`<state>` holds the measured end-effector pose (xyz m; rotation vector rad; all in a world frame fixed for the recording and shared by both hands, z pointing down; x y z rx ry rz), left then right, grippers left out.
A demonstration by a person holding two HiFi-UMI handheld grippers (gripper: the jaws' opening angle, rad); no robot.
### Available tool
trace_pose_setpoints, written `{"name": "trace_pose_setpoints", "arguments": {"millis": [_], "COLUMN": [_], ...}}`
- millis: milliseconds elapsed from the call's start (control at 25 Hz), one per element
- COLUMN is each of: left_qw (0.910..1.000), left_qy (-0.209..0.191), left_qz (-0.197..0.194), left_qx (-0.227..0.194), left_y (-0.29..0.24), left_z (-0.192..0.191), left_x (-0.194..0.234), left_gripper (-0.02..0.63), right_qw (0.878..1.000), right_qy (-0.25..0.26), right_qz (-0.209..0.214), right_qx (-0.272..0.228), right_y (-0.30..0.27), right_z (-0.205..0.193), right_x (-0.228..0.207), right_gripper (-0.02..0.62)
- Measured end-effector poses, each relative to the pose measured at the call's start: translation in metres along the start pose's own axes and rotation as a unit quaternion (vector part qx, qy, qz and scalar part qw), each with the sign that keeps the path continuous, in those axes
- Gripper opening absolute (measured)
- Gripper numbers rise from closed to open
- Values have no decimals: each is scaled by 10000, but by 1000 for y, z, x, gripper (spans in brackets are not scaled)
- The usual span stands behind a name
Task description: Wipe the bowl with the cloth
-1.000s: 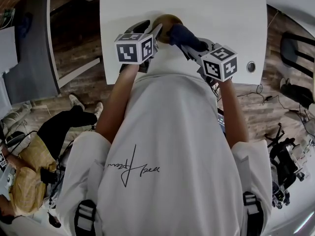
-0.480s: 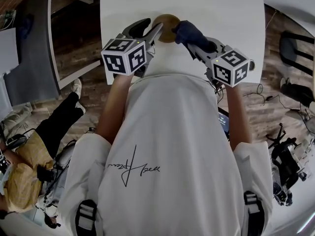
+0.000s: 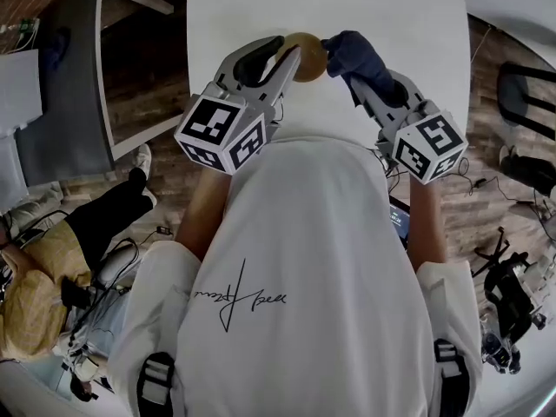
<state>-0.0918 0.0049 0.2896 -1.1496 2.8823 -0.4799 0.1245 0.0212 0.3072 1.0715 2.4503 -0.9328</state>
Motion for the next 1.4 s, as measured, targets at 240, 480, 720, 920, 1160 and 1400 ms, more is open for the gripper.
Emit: {"name": "trace_pose_setpoints", "arguments": {"millis": [240, 480, 720, 920, 1160, 1400], "left_qw": [9985, 9940, 9932, 9940, 9956, 9952], "left_qy": [-133, -329, -354, -258, -192, -298], "left_qz": [120, 461, 598, 468, 124, 121], "left_qx": [-510, -936, -936, -956, -914, -925], "left_y": [15, 36, 43, 45, 47, 31], "left_z": [23, 46, 46, 47, 45, 45], "left_x": [-16, -27, -31, -34, -47, -69], "left_gripper": [17, 3, 3, 2, 0, 0], "right_qw": [9975, 9925, 9896, 9878, 9866, 9865], "right_qy": [290, 423, 486, 476, 540, 586], "right_qz": [-83, -39, -114, -277, -360, -336], "right_qx": [-642, -1146, -1348, -1455, -1494, -1493], "right_y": [29, 51, 56, 58, 63, 79], "right_z": [22, 38, 37, 36, 33, 29], "right_x": [23, 45, 55, 61, 74, 62], "right_gripper": [36, 35, 35, 35, 35, 35]}}
Point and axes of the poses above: the fingertips, and each gripper's own axes: y backward along the fingers, x to its left, z out of its top, the point moved 8 cm from there along y, backward along the fingers, and after that the axes turned 13 degrees about -y, right-handed, at the moved point
